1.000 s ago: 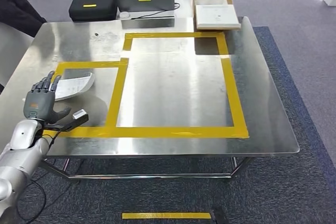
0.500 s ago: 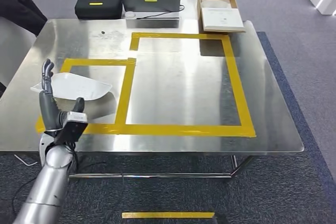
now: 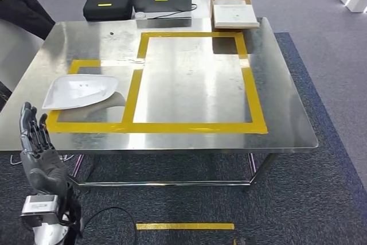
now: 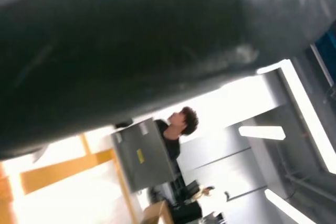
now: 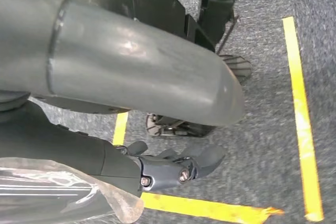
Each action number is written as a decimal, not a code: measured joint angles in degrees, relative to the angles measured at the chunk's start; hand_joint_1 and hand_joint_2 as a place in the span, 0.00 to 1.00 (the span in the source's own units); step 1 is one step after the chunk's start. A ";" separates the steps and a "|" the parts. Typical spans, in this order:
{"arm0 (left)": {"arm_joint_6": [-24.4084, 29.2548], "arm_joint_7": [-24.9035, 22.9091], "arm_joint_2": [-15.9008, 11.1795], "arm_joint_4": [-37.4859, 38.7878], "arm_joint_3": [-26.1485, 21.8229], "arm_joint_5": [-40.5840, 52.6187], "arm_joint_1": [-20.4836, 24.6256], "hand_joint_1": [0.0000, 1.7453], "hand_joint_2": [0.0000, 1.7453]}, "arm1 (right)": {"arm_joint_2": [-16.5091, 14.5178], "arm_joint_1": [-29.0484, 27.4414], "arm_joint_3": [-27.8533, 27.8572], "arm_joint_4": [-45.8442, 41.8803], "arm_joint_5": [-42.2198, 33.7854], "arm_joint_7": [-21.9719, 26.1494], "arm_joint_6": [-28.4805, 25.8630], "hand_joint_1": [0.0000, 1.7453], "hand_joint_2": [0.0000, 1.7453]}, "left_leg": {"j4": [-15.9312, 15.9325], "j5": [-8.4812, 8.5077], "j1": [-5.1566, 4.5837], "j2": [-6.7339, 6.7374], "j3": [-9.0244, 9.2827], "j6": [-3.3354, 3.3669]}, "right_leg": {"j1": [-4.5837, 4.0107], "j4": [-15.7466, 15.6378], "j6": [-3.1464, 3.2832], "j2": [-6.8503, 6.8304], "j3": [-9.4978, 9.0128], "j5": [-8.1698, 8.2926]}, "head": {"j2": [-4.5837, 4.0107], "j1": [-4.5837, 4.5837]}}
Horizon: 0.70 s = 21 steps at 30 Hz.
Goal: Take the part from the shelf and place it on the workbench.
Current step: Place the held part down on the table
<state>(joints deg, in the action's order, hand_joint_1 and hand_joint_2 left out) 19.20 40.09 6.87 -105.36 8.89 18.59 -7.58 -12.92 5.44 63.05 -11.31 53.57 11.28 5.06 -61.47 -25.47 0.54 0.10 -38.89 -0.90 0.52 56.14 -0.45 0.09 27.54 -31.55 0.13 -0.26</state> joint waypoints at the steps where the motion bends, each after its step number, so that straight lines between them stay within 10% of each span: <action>1: -0.33 0.00 0.18 0.05 0.03 0.18 -1.08 0.00 0.00 | 0.00 -0.02 0.15 0.01 -0.05 -0.09 -0.14 0.00 0.00 | -2.94 -3.03 0.06 0.00 -0.59 -0.19 | -0.02 0.01 0.34 -0.19 0.55 0.52 | 0.00 0.08; 3: -1.27 0.00 0.68 0.97 -0.03 0.34 -2.83 0.00 0.00 | 0.00 -0.07 0.47 0.01 -0.05 -0.13 -0.41 0.00 0.00 | -10.19 -8.03 0.07 0.00 -1.57 -0.43 | -0.21 0.08 0.71 -0.50 1.64 1.61 | 0.00 0.17; 5: -1.95 0.00 1.46 3.20 -0.48 0.63 -4.20 0.00 0.00 | 0.00 -0.13 0.73 0.01 -0.03 -0.11 -0.62 0.00 0.00 | -13.21 -8.26 0.06 0.00 -0.53 -0.34 | -0.43 0.26 0.69 -0.70 2.93 2.77 | 0.00 0.16; 8: -2.15 0.00 2.81 7.34 -2.38 0.36 -5.54 0.00 0.00 | -0.02 -0.17 1.09 0.01 -0.08 0.01 -0.81 0.00 0.00 | -3.96 -4.83 -0.18 0.00 6.99 0.59 | -0.73 0.72 0.48 -0.75 4.98 4.22 | 0.00 0.16; 11: -2.92 -0.01 4.26 11.62 -6.06 -2.34 -5.87 0.00 0.00 | -0.10 -0.17 1.26 0.01 0.09 0.11 -0.97 0.00 0.00 | 4.20 -5.12 -0.69 0.00 11.60 1.36 | -0.84 1.05 -0.21 -0.78 6.16 5.43 | 0.00 0.12; 14: -3.22 -0.03 5.87 17.80 -12.27 -3.57 -5.41 0.00 0.00 | -0.13 -0.22 1.17 0.01 1.92 0.96 -2.99 0.00 0.00 | 5.32 -4.08 -0.60 0.16 10.72 2.28 | -0.66 1.68 -1.22 -0.68 7.11 5.05 | 0.00 0.06; 18: -5.59 -0.07 7.38 30.45 -23.02 -3.13 -3.27 0.00 0.00 | -0.13 -0.19 0.83 0.01 3.35 4.30 -7.68 0.00 0.00 | 5.58 -1.47 -0.47 0.39 7.82 3.27 | -0.35 12.37 -1.99 -0.31 10.43 -4.46 | 0.00 -0.33; 21: -7.04 -0.16 6.50 46.46 -31.25 -0.98 0.18 0.00 0.00 | -0.11 -0.06 0.81 -0.01 2.89 5.41 -8.66 0.00 0.00 | 5.37 0.60 -0.43 0.44 5.06 2.91 | -0.30 15.63 -2.23 -0.31 8.65 -2.88 | 0.00 -0.32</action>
<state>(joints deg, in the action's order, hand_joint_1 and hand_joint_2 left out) 12.16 39.92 13.37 -58.90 -22.36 17.61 -7.40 -13.03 5.38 63.87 -11.31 56.46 16.69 -3.61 -56.10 -24.86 0.11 0.53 -33.83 2.01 0.22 71.77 -2.67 -0.22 36.19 -34.44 0.13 -0.57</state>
